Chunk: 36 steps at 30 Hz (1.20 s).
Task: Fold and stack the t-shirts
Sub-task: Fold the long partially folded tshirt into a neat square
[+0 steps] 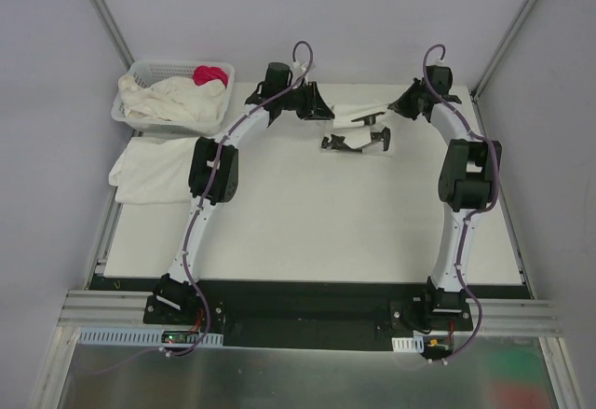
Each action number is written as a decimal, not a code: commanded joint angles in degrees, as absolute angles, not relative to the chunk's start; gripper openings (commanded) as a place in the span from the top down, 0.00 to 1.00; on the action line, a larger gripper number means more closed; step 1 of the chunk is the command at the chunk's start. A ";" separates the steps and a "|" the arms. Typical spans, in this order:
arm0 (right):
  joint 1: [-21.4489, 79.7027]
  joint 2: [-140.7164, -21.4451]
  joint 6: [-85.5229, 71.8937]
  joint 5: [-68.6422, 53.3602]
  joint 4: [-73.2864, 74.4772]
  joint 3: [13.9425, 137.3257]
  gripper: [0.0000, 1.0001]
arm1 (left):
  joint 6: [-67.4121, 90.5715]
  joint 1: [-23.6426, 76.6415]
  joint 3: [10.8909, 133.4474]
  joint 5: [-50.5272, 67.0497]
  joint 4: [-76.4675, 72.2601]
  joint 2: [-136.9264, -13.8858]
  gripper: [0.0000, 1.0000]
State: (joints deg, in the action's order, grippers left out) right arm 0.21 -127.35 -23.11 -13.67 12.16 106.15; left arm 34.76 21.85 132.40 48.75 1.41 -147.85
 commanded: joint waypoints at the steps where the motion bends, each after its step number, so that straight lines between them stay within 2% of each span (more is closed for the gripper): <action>1: -2.81 -132.26 -23.55 -9.84 9.14 112.93 0.99 | 36.39 20.22 133.95 50.45 -1.41 -148.10 0.69; 4: -2.99 -136.12 -23.47 -9.84 10.19 117.50 0.99 | 36.74 20.21 132.37 50.62 -2.55 -147.92 0.62; 8: -3.34 -139.12 -24.08 -10.72 10.81 121.20 0.96 | 37.09 20.21 131.22 51.76 -3.16 -147.48 0.62; 9: -3.34 -139.48 -24.34 -10.72 10.55 121.46 0.91 | 36.92 20.21 130.96 51.94 -3.16 -147.31 0.62; 10: -3.25 -139.66 -24.52 -10.81 10.29 121.38 0.81 | 36.74 20.21 130.09 51.86 -3.16 -146.96 0.63; 12: -3.34 -140.10 -24.96 -10.55 10.02 121.29 0.73 | 36.13 20.21 129.03 51.94 -3.25 -145.73 0.63; 13: -3.34 -140.18 -24.96 -10.72 9.93 121.20 0.65 | 35.86 20.21 128.15 51.86 -3.25 -145.37 0.63; 16: -3.43 -139.57 -25.05 -11.42 10.02 120.76 0.57 | 34.98 20.13 126.05 51.77 -3.25 -143.62 0.64; 21: -3.52 -134.75 -23.39 -10.29 10.11 118.13 0.55 | 34.28 20.21 122.97 52.64 -3.25 -140.98 0.66; 25: -3.60 -126.59 -22.24 -8.44 9.85 113.39 0.55 | 32.70 20.30 117.35 52.47 -3.51 -137.64 0.66; 36: -1.68 -109.08 -24.70 -11.95 0.89 90.45 0.61 | 29.27 20.48 107.50 52.82 -3.52 -129.47 0.66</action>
State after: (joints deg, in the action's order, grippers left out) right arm -3.27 -115.13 -23.57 -9.91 6.63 95.85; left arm 32.23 20.21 110.15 51.00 -1.67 -135.22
